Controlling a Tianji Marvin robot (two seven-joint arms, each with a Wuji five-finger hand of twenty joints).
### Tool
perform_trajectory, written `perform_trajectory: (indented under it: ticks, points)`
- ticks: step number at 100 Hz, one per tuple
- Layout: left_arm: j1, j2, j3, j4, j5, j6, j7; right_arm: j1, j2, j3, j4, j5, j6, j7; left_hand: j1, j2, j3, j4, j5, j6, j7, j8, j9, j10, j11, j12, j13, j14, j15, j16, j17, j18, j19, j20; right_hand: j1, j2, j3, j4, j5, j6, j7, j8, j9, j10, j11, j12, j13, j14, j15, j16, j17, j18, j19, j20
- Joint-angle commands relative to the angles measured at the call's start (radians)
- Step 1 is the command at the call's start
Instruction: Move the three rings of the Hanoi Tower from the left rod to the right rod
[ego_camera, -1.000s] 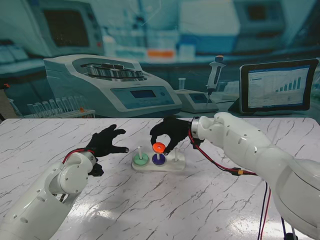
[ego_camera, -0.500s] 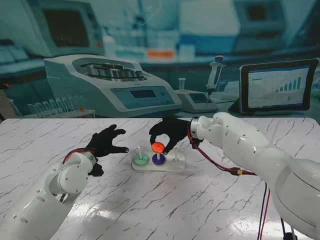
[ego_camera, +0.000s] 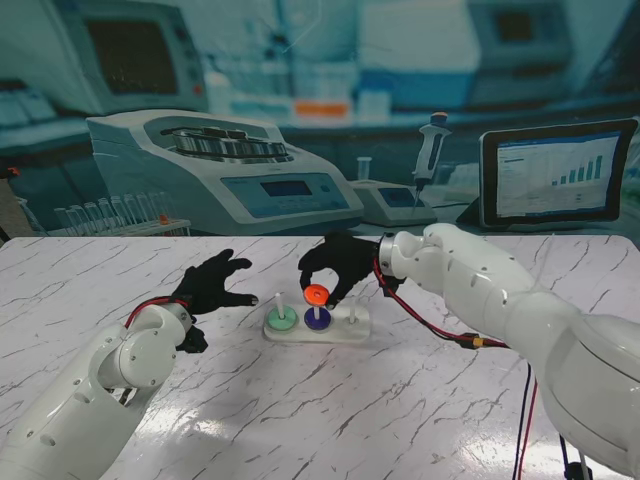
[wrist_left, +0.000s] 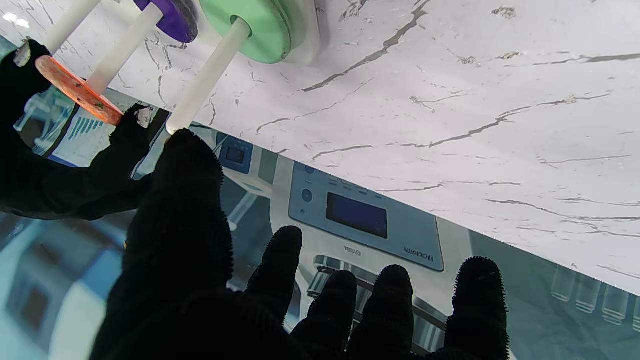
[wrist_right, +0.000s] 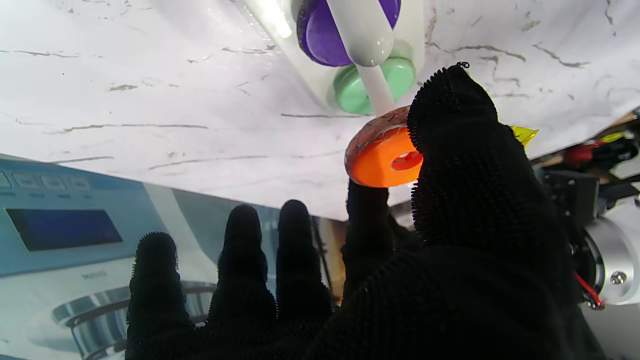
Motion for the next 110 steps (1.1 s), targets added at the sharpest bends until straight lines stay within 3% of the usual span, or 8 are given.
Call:
perform_trajectory:
  ticks: [1,42,54,58,80,94,110]
  points:
    - [0.004,-0.004,0.002,-0.003,-0.005,-0.021,-0.009,0.003,-0.011,-0.006,0.003,0.001,-0.004,0.002,-0.003,0.034,-0.031,0.004,0.012,-0.024,0.004,0.011,0.017,-0.015,-0.006,0.002,-0.008,0.004,-0.012,-0.006,-0.013,0.018,-0.032,-0.006,0.099,0.131,0.066,0.003,0.070,-0.128,0.186,0.005,-0.001,-0.014,0.003,-0.002,-0.004,-0.030,-0.002,-0.010,-0.011,-0.063,-0.018,-0.007]
    - [0.005,-0.005,0.002,-0.004,-0.005,-0.017,-0.008,0.006,-0.024,-0.024,0.031,0.007,-0.015,0.004,-0.002,0.035,-0.031,0.004,0.011,-0.024,0.003,0.011,0.017,-0.016,-0.007,0.001,-0.009,0.003,-0.012,-0.007,-0.014,0.017,-0.034,-0.007,0.081,0.120,0.061,0.008,0.056,-0.105,0.160,-0.011,-0.009,-0.008,-0.001,-0.003,-0.006,-0.027,-0.008,-0.008,-0.015,-0.063,-0.019,-0.007]
    - [0.006,-0.005,0.002,-0.003,-0.005,-0.017,-0.007,0.006,-0.023,-0.026,0.029,0.007,-0.015,0.008,-0.002,0.034,-0.030,0.004,0.011,-0.023,0.003,0.010,0.017,-0.016,-0.007,0.001,-0.008,0.002,-0.012,-0.007,-0.015,0.017,-0.035,-0.007,-0.016,0.114,0.129,0.026,0.096,-0.024,-0.159,0.125,-0.018,0.002,-0.011,-0.001,-0.007,-0.022,-0.013,-0.005,-0.017,-0.060,-0.019,-0.005]
    - [0.006,-0.005,0.002,-0.003,-0.005,-0.017,-0.008,0.006,-0.022,-0.026,0.028,0.006,-0.015,0.009,0.001,0.029,-0.030,0.004,0.011,-0.024,0.003,0.011,0.018,-0.016,-0.006,0.002,-0.008,0.002,-0.012,-0.007,-0.014,0.017,-0.035,-0.007,-0.035,0.078,0.152,0.023,0.073,-0.007,-0.240,0.175,-0.024,0.009,-0.014,0.000,-0.007,-0.022,-0.015,-0.004,-0.016,-0.059,-0.018,-0.004]
    - [0.004,-0.002,0.001,-0.005,0.002,-0.020,-0.018,0.007,-0.019,-0.024,0.035,0.006,-0.030,0.006,0.026,-0.007,-0.023,0.009,0.013,-0.027,0.006,0.013,0.025,-0.015,-0.004,0.002,0.001,0.002,-0.008,-0.006,-0.009,0.021,-0.031,-0.006,-0.197,-0.116,0.320,0.002,-0.061,0.051,-0.418,0.132,-0.057,0.042,-0.040,-0.003,-0.009,-0.007,-0.035,-0.005,-0.026,-0.050,-0.020,-0.002]
    - [0.002,-0.002,0.003,-0.003,0.003,-0.020,-0.019,0.009,-0.015,-0.024,0.031,0.012,-0.033,0.020,0.033,-0.020,-0.018,0.012,0.014,-0.029,0.007,0.014,0.053,-0.005,0.007,0.007,0.002,0.004,-0.007,-0.005,-0.007,0.021,-0.027,-0.004,-0.225,-0.144,0.350,-0.008,-0.120,0.067,-0.476,0.099,-0.077,0.055,-0.048,-0.003,-0.009,-0.002,-0.048,-0.004,-0.031,-0.048,-0.021,-0.001]
    - [0.000,-0.001,0.006,-0.002,0.004,-0.018,-0.021,0.014,-0.013,-0.027,0.034,0.032,-0.043,0.048,0.033,-0.022,-0.013,0.013,0.014,-0.030,0.008,0.015,0.054,-0.005,0.007,0.009,0.002,0.005,-0.006,-0.004,-0.007,0.023,-0.024,-0.004,-0.244,-0.132,0.305,-0.014,-0.155,0.075,-0.524,0.061,-0.112,0.063,-0.084,-0.014,-0.012,0.004,-0.066,-0.002,-0.043,-0.046,-0.023,0.001]
